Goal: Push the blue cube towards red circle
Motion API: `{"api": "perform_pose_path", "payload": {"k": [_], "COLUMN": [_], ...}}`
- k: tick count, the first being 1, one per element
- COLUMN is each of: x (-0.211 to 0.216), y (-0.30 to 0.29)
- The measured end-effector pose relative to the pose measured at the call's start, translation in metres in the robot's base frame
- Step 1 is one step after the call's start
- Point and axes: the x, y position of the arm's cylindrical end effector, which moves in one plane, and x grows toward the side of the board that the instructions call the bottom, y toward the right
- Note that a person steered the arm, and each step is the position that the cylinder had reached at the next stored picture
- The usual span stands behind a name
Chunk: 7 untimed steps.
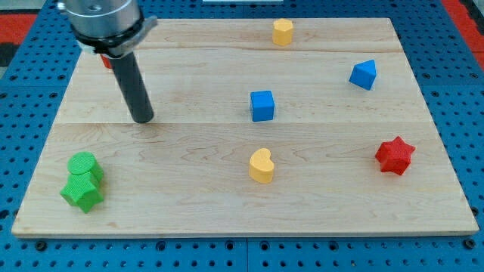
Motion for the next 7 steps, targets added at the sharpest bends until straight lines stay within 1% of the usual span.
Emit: {"api": "perform_pose_path", "payload": {"k": [1,3,4,6,7], "x": [0.012,0.013,0.014,-0.098,-0.124], "y": [0.013,0.156,0.175,0.187,0.230]}}
